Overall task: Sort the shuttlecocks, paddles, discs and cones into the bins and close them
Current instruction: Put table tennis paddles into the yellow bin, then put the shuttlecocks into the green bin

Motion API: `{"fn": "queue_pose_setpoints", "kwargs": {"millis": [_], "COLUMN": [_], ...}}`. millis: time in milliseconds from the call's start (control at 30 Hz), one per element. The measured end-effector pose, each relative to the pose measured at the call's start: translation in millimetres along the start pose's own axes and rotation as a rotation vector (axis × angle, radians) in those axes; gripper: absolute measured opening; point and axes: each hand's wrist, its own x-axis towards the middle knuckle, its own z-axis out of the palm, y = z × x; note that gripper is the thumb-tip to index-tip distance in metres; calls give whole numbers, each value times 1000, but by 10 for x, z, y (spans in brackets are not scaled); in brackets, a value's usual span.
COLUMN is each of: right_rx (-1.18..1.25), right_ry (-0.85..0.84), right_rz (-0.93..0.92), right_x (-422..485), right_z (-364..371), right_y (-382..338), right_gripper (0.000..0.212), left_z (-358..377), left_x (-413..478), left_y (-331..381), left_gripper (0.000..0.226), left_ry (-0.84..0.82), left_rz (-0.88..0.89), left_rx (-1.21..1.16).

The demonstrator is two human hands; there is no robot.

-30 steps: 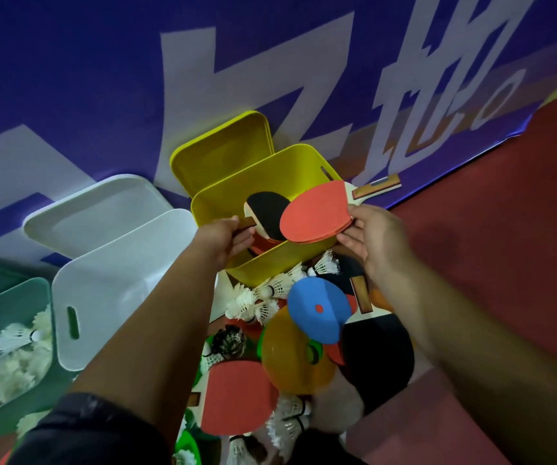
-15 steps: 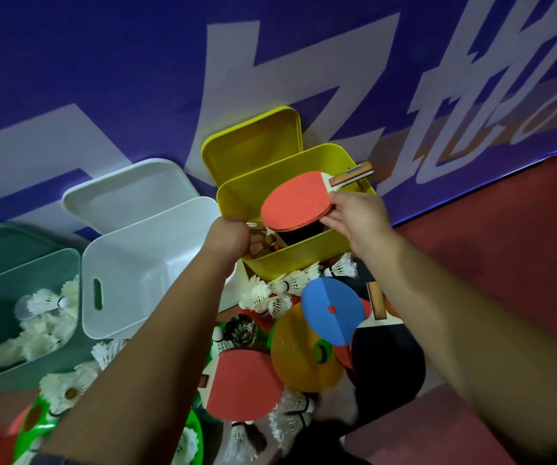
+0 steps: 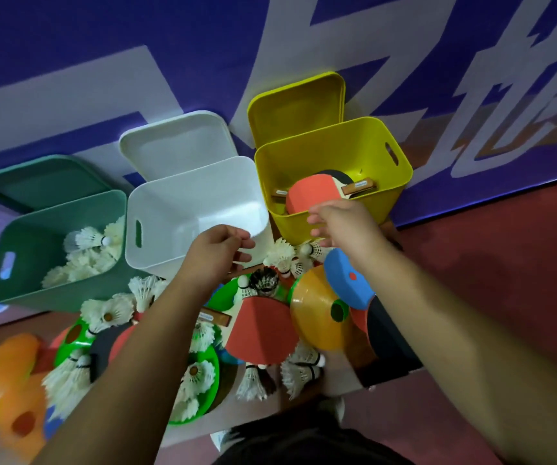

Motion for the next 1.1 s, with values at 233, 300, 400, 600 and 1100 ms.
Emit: {"fn": "queue_pose_setpoints", "kwargs": {"millis": [233,300,400,600,1100], "right_rx": [-445,-631,-769,-921,-719], "right_ry": [-203,-241,-270,-269,-12], "right_rz": [-117,-184,-226,-244,-558], "right_x": [-248,-294,-337,-371,-522], "right_z": [550,649,760,862,909], "right_y": [412,533,691,870,903], "right_gripper": [21,23,28,33,22], "left_z": [-400,-425,-446,-627,-810], "left_x": [-338,-444,-551,-625,-654], "left_y": [-623,-723,-856,-1147,-1554], "left_gripper": [21,21,23,37,32], "left_ry": [124,139,174,173,207], "left_rz": [26,67,117,166,45], "left_rx": [274,441,682,761,855]}}
